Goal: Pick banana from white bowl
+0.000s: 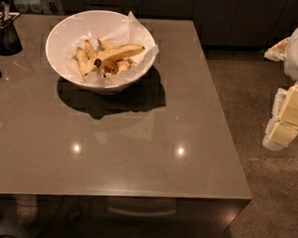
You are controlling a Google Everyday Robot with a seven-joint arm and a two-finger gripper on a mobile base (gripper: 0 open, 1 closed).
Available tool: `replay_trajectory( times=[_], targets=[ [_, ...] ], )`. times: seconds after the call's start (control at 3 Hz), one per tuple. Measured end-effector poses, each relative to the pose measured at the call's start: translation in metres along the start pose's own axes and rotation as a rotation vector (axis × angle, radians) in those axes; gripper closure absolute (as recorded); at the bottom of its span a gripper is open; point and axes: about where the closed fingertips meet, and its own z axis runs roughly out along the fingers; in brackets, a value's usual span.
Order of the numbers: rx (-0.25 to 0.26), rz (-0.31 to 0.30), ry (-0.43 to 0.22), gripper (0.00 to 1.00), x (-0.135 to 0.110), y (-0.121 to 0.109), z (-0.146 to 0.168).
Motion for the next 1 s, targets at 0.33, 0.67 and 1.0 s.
replay_trajectory(
  times=[0.33,0.67,1.0],
  targets=[
    [0.000,0.000,0.000,0.00,0.000,0.000,0.000],
    [0.002,0.010,0.030,0.00,-0.017,-0.018,0.003],
    [-0.018,-0.025,0.074,0.00,-0.047,-0.048,0.013]
  ],
)
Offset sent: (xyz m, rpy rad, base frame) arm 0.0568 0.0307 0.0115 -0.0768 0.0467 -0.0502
